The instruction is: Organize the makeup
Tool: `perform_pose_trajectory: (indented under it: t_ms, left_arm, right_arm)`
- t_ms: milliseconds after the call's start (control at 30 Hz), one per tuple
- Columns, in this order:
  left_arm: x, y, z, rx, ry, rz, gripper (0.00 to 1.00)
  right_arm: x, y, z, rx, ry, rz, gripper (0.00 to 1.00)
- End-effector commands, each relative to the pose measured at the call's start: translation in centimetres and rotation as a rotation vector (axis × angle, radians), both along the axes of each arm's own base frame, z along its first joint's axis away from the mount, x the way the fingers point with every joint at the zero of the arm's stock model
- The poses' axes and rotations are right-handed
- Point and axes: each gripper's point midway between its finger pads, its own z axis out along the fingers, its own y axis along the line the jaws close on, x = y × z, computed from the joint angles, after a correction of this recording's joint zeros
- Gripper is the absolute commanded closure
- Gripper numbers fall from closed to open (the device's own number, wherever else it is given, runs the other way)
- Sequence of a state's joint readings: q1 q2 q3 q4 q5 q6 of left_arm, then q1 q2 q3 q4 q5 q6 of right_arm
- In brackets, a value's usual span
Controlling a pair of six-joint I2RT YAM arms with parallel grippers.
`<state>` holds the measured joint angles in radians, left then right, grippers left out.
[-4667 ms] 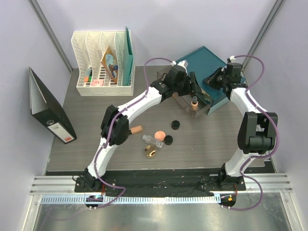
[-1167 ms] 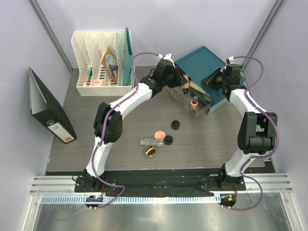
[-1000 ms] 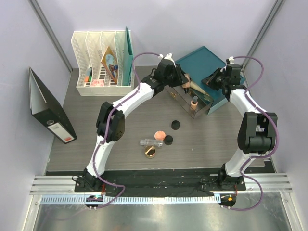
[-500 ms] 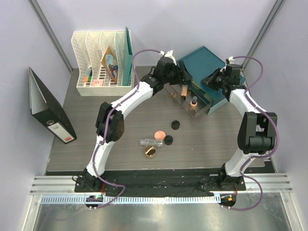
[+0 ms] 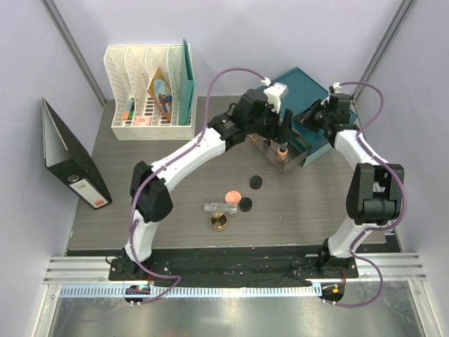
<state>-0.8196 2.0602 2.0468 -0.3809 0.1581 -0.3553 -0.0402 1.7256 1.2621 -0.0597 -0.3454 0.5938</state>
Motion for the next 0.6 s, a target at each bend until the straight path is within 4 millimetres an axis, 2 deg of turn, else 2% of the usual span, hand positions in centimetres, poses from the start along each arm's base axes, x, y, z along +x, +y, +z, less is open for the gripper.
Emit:
perform_pose_trajectory:
  t_ms: [0,133,567]
  left_arm:
    - [-2.8,-0.5,-1.4,0.147,-0.075,-0.102,0.21]
    - [-3.5,-1.2,-2.7,0.185,-0.062,-0.125,0.21]
    - [-1.3,-2.2,-5.5,0.223,-0.080,-0.078,0.22]
  right_arm:
    - [-6.7,0.0,-10.4,-0.051,0.400,0.013,0.99]
    - [-6.7,0.0,-10.4,-0.047,0.400,0.015,0.99]
    - [-6.6,0.3,-10.0,-0.035,0.394,0.019,0.99]
